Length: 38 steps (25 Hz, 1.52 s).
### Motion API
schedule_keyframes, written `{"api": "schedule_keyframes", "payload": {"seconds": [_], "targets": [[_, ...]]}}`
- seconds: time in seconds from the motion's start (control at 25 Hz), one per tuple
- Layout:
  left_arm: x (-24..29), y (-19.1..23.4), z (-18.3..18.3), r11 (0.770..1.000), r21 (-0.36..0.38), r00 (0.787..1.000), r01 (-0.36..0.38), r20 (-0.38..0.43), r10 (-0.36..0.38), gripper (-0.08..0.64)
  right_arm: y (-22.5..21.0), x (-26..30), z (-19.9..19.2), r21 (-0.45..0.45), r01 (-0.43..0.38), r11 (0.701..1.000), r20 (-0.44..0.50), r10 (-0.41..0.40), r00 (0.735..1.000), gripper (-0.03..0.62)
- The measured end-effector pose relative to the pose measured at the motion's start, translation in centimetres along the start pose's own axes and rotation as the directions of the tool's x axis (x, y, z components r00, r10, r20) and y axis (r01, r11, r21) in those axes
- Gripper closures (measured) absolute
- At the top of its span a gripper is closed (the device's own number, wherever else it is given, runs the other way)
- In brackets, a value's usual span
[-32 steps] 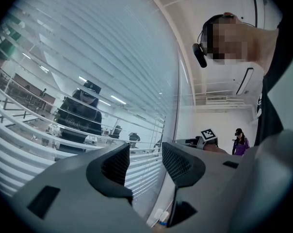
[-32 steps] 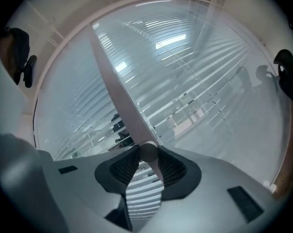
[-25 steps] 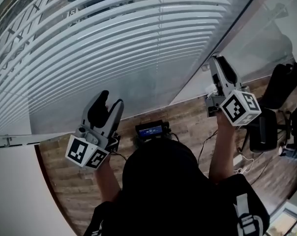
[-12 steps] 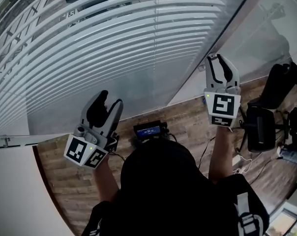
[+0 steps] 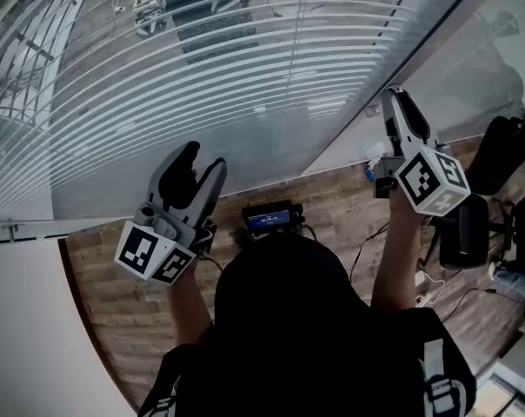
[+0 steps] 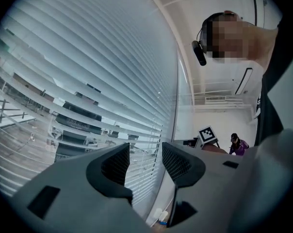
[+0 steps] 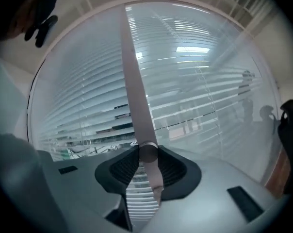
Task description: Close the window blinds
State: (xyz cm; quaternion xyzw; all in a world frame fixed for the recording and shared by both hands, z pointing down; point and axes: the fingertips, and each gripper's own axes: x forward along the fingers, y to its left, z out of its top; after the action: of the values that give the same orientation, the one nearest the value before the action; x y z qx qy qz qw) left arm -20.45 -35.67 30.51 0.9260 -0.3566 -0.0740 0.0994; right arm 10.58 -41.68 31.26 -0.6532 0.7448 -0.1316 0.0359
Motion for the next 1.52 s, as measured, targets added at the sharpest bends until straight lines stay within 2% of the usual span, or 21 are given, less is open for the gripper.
{"api": "schedule_keyframes", "payload": {"seconds": [0.12,0.24,0.36,0.44,0.48,0.56,0.64,0.8,0.84,0.88,0.96,1.04,1.16,1.24,1.32,1.4,1.52], "targets": [[0.0,0.0,-0.2,1.000,-0.001,1.000,0.001,-0.003,-0.001,0.351,-0.1,-0.1,0.0,0.124,-0.036,0.992,0.021,0.034,0.999,0.463],[0.1,0.0,-0.3,1.000,-0.001,1.000,0.007,-0.003,-0.007,0.351,-0.1,0.0,0.1,0.147,-0.051,0.988,0.033,0.047,0.998,0.463],[0.0,0.0,-0.4,1.000,-0.002,1.000,0.005,-0.005,-0.005,0.351,-0.1,-0.1,-0.3,0.054,-0.054,0.997,0.026,0.053,0.998,0.463],[-0.4,0.1,-0.5,1.000,-0.002,1.000,-0.006,-0.009,0.006,0.351,0.1,-0.4,-0.7,-0.113,-0.007,0.994,0.006,0.008,1.000,0.450],[-0.5,0.2,-0.6,1.000,-0.002,1.000,-0.010,-0.010,0.010,0.351,0.2,-0.7,-0.7,-0.224,0.030,0.974,0.003,-0.030,1.000,0.430],[-0.5,0.3,-0.7,1.000,-0.001,1.000,-0.011,-0.011,0.011,0.350,0.6,-0.9,-0.6,-0.423,0.091,0.901,0.008,-0.096,0.995,0.419],[-0.3,0.3,-0.7,1.000,0.001,1.000,-0.005,-0.010,0.005,0.351,1.0,-0.6,-0.7,-0.541,0.110,0.834,0.009,-0.124,0.992,0.419],[0.2,-0.2,-0.2,1.000,0.006,1.000,0.011,-0.003,-0.011,0.350,1.4,-0.3,-0.1,-0.642,0.139,0.754,0.017,-0.167,0.986,0.424],[0.1,-0.2,-0.2,1.000,0.007,1.000,0.009,-0.003,-0.009,0.351,1.4,-0.2,-0.1,-0.651,0.145,0.745,0.018,-0.175,0.984,0.456],[0.1,-0.1,-0.1,1.000,0.008,1.000,0.007,-0.004,-0.007,0.351,1.4,-0.2,-0.1,-0.650,0.146,0.746,0.017,-0.178,0.984,0.460],[0.0,-0.1,-0.1,1.000,0.010,1.000,0.003,-0.002,-0.003,0.351,1.3,-0.2,-0.3,-0.612,0.139,0.779,0.006,-0.172,0.985,0.463],[0.0,-0.1,0.0,1.000,0.013,1.000,0.004,0.004,-0.004,0.351,1.1,-0.3,-0.5,-0.523,0.123,0.844,-0.012,-0.152,0.988,0.463],[0.0,-0.1,0.2,1.000,0.020,1.000,0.007,0.010,-0.007,0.351,0.7,-0.3,-0.8,-0.297,0.070,0.952,-0.032,-0.083,0.996,0.463],[0.0,-0.2,0.3,1.000,0.024,1.000,0.010,0.014,-0.010,0.351,0.5,-0.3,-0.8,-0.123,0.033,0.992,-0.033,-0.038,0.999,0.463],[0.1,-0.3,0.5,1.000,0.025,1.000,0.014,0.016,-0.014,0.350,0.4,-0.4,-0.6,0.044,-0.003,0.999,-0.022,0.004,1.000,0.463],[0.3,-0.4,0.6,0.999,0.028,1.000,0.016,0.014,-0.016,0.350,0.3,-0.4,-0.4,0.184,-0.041,0.982,-0.006,0.043,0.999,0.463],[0.8,0.1,1.2,0.998,0.058,1.000,-0.001,0.020,0.000,0.350,0.3,-0.3,-0.4,0.277,-0.073,0.958,0.010,0.073,0.997,0.463]]}}
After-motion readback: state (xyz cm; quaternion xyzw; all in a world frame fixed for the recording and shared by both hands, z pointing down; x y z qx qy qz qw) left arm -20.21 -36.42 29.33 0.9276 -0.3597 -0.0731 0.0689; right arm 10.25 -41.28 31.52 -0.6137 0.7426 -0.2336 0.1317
